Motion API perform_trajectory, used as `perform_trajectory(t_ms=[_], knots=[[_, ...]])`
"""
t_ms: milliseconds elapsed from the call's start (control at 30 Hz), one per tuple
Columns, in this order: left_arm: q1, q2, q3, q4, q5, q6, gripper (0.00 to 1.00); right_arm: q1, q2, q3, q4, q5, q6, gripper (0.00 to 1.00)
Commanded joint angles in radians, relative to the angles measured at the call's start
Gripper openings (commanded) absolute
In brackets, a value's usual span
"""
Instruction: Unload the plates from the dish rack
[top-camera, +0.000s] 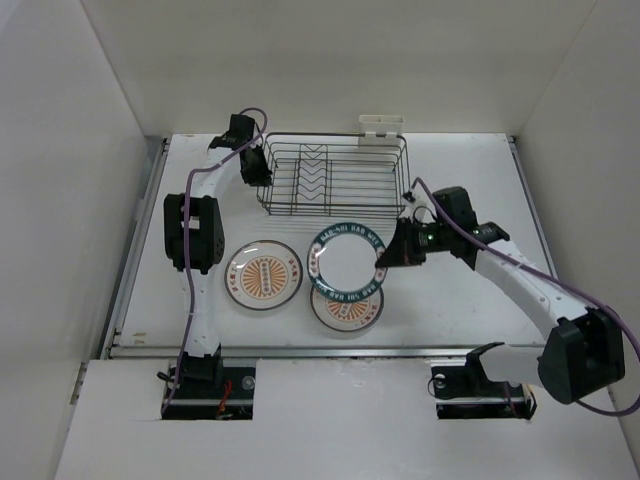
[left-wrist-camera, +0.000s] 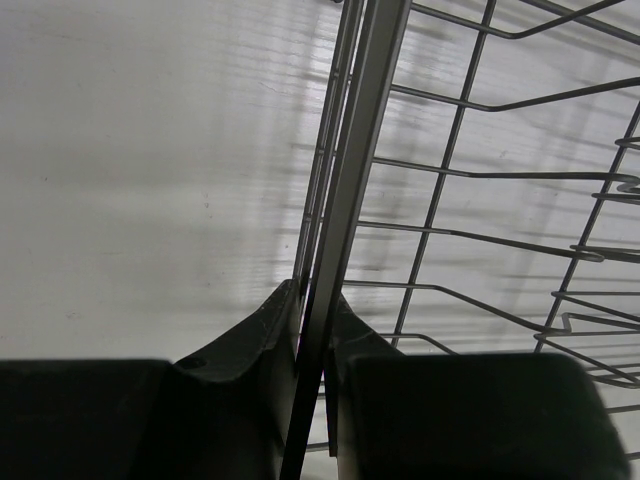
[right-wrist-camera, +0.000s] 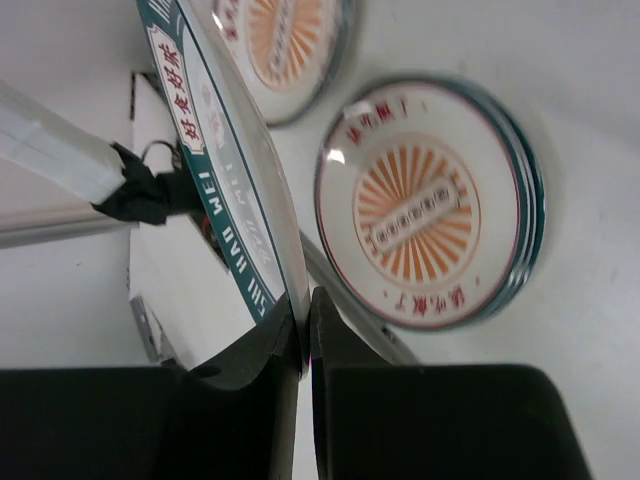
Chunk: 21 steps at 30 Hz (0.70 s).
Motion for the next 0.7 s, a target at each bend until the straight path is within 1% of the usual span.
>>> perform_trajectory(t_ms=[0,33,100,167,300,400,433,500,533,567,633,667], knots=[[0.023,-0.077,0.021,-0.024,-0.028,-0.089,0.0,-0.001,-0.097,-0.135,-0.018,-0.005,0.102,0.0],[0.023,-0.077,-0.005,-0.024,-0.028,-0.089,0.0,-0.001,-0.125,-0.163,-0.002,0.018,0.128,0.0],[0.023,-0.097,-0.018,-0.013,-0.028,-0.089,0.0,-0.001,-0.125,-0.209,0.035,0.018,0.141,0.0],[0.023,-0.097,-0.018,-0.013,-0.007,-0.075,0.0,-0.001,-0.09,-0.251,0.084,0.035,0.161,0.0],[0.023,-0.097,0.001,-0.022,-0.007,-0.048,0.0,-0.001,0.002,-0.274,0.084,0.08,0.152,0.0],[0.023,-0.088,0.01,-0.033,-0.007,-0.028,0.06,-0.001,0.045,-0.283,0.095,0.089,0.143,0.0],[0.023,-0.088,0.01,-0.033,-0.007,-0.028,0.12,-0.001,0.045,-0.283,0.095,0.1,0.143,0.09],[0.023,-0.088,0.01,-0.042,-0.007,-0.019,0.2,-0.001,0.074,-0.283,0.084,0.123,0.143,0.28],[0.023,-0.088,0.01,-0.042,0.006,-0.019,0.26,0.015,0.075,-0.283,0.074,0.123,0.143,0.35],[0.023,-0.088,0.01,-0.042,0.006,-0.009,0.36,0.038,0.075,-0.273,0.074,0.138,0.143,0.38],[0.023,-0.088,0.019,-0.042,0.006,-0.009,0.42,0.062,0.075,-0.247,0.031,0.178,0.143,0.47],[0.023,-0.088,0.019,-0.042,0.006,0.0,0.44,0.071,0.075,-0.246,0.012,0.23,0.143,0.52]])
